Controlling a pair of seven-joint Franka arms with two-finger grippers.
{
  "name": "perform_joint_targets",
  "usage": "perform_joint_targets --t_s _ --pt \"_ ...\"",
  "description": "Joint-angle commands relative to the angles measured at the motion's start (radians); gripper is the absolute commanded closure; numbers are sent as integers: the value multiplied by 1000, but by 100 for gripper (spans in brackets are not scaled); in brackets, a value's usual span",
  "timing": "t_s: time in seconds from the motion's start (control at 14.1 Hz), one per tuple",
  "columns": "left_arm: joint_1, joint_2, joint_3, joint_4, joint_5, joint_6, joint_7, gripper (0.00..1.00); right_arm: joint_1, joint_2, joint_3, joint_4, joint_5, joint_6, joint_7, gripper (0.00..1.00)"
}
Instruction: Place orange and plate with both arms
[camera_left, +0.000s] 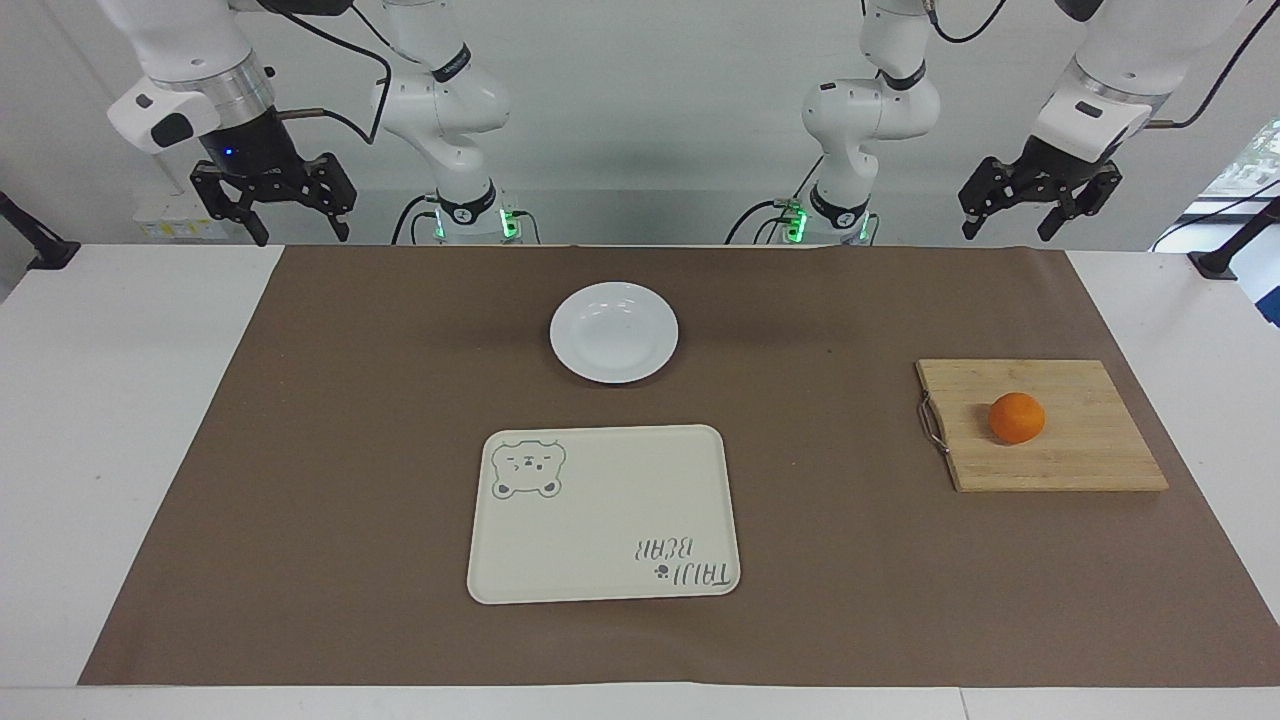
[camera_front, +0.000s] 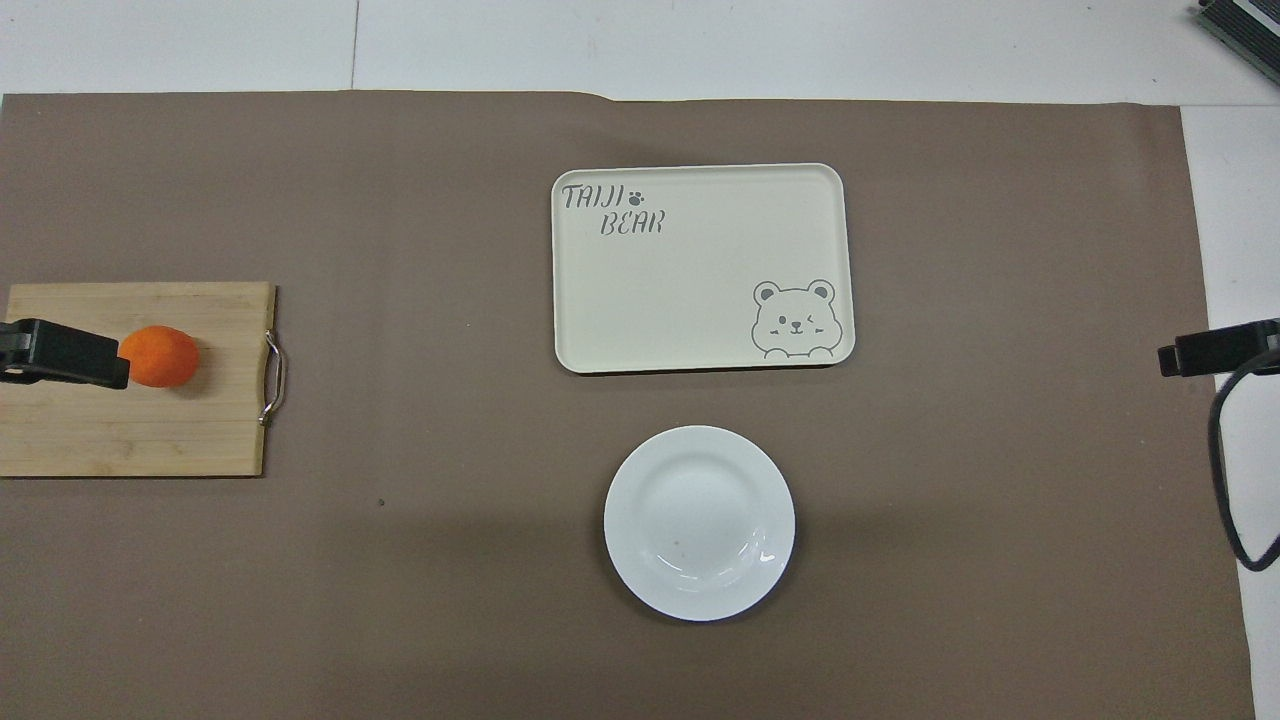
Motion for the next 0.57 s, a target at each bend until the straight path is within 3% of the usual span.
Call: perform_joint_targets --t_s 0.0,0.5 --pt "4 -29 -6 -29 -5 4 4 0 -2 -5 5 8 -13 -15 18 0" --pt "10 -29 -4 -37 -8 1 17 0 -2 -5 5 8 -13 -15 18 0"
